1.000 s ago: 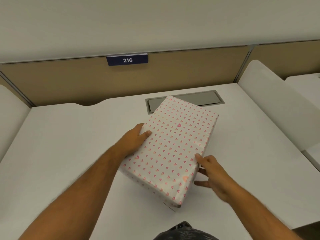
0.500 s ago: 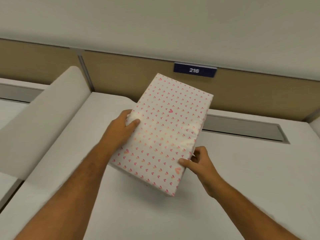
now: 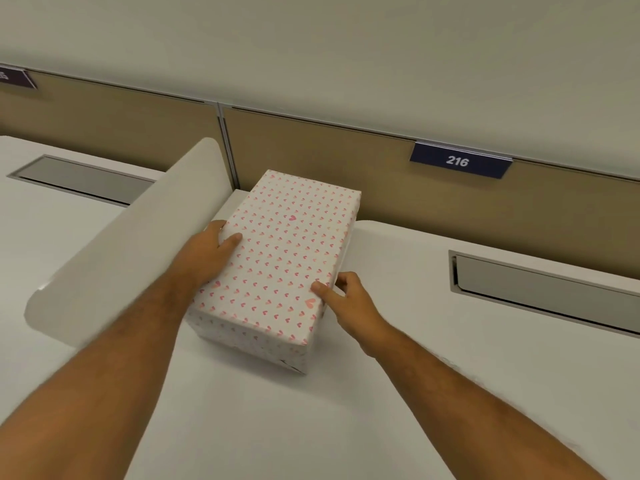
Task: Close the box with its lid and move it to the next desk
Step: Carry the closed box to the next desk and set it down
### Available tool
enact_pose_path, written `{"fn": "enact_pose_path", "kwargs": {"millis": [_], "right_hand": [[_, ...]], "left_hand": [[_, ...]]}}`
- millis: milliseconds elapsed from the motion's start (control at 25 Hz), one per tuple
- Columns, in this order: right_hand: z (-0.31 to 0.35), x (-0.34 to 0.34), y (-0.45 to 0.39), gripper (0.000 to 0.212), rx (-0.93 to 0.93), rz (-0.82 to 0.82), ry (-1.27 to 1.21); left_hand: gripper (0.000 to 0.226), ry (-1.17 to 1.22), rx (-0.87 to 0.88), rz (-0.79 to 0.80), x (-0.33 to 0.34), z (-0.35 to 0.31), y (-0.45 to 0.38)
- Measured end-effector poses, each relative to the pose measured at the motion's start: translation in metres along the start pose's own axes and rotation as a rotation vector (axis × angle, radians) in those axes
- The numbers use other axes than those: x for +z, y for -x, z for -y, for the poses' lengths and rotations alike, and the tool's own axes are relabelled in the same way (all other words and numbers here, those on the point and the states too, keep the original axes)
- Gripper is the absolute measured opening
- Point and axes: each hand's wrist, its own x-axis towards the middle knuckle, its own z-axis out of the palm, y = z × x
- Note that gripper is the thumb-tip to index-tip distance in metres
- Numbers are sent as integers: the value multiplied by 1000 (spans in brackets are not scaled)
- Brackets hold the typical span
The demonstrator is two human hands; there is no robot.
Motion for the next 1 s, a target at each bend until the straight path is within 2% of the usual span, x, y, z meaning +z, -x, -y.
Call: {"fn": "enact_pose_path", "kwargs": {"millis": [120,240,320,400,520,640,800,1000], "right_hand": [[3,5,9,87,-30,-107,82],[-6,10,35,83,-134,-141,158],[-16,15,51,82,-181,-81,194],[-25,21,60,90,-199,-58,199],[-26,37,62,92,-195,-68,162],[-11,55,49,97,-203,-7,183],[18,81,10,88,-223,62,305],[53,106,-45,85,-174,139,388]], "left_hand": [[69,-116,97,-135,-3,-11,8],[57,-221,363,-366,7,-29,49],[55,-196,411,-355,29,-37,86],[63,-185,396,-260,56,-37,120],[77,-242,416,-242,74,-22,138],[75,-226,402,-278,61,-10,117],[69,-236,380,-311,38,4,77],[66,-252,338,-339,11,16,30]]}}
